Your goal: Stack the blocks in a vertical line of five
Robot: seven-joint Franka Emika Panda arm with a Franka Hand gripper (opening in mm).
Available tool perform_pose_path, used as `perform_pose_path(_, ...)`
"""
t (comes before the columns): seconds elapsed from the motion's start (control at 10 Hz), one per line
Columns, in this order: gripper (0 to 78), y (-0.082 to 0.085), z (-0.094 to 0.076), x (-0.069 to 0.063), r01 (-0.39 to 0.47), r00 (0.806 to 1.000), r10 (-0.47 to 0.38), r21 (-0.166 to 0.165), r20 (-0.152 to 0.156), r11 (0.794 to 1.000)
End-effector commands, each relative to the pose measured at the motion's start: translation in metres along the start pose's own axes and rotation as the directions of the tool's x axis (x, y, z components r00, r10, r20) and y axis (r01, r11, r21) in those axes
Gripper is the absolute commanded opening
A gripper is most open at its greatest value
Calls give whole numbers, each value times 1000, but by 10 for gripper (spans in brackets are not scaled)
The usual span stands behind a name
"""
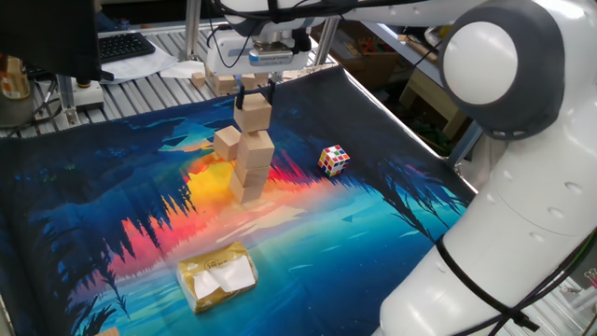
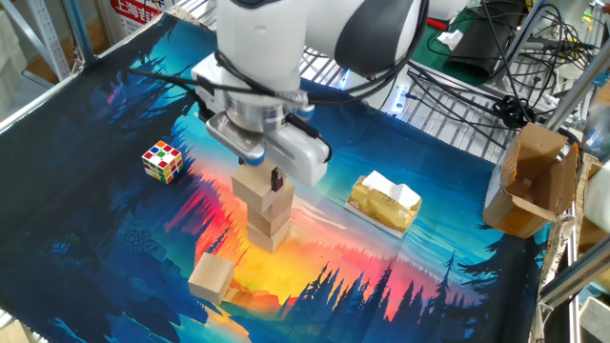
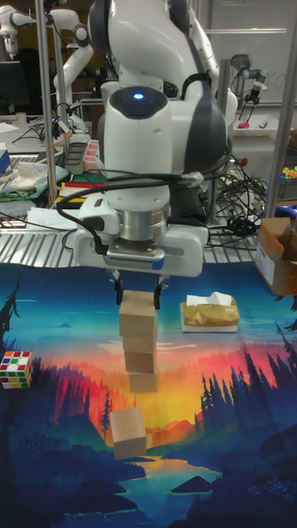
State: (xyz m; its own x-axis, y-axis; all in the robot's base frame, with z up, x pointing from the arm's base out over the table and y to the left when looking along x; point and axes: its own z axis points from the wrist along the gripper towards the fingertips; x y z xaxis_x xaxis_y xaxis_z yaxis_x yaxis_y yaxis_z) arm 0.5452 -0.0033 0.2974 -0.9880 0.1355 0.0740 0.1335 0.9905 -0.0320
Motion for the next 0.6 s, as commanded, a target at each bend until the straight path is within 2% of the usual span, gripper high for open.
perform_pose_path(0.1,11,-3,-2,9,-11,1000,11,-4,7,1000)
perform_pose_path(0.3,11,-3,0,14,-14,1000,15,-5,9,1000)
perform_pose_path(0.4,11,-5,2,23,-13,1000,13,-7,11,1000)
perform_pose_path(0.6,11,-5,3,28,-14,1000,14,-8,13,1000)
